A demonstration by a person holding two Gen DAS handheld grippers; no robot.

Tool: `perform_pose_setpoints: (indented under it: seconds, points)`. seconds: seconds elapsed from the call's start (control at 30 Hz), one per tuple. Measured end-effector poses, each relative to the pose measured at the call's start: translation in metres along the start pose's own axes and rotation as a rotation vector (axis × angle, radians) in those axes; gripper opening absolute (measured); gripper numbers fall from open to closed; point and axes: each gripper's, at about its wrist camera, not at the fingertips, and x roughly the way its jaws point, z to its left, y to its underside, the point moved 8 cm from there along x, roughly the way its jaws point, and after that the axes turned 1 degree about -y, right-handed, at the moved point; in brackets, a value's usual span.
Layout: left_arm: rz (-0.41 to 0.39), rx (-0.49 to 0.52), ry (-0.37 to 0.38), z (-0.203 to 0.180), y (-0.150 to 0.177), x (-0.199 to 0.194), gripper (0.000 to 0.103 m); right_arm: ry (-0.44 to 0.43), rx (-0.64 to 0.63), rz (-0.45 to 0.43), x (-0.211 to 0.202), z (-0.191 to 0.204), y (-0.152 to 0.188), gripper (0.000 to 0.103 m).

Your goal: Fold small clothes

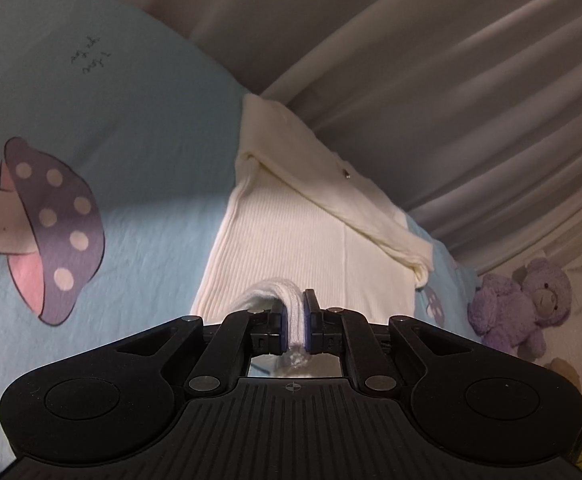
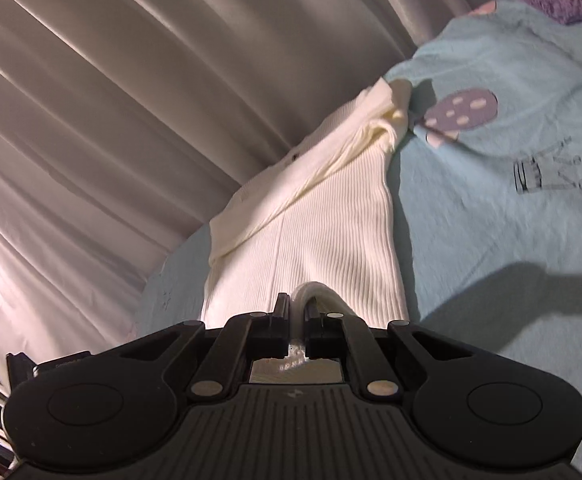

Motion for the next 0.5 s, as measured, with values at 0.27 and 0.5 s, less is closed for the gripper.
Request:
perform_pose_setpoints:
  seconds: [0.27, 0.5]
  points:
    - [-0.056, 0.042, -0.094, 0.000, -0.038, 0.058, 0.013, 0.226, -0.109, -0.148, 0.039, -0.018, -0.040, 0.013]
    - [-0.016, 0.193, -0.107, 0.003, -0.034, 0.084, 0.037, 0.276, -0.232, -0.021, 0.063, -0.029, -0.025, 0.040]
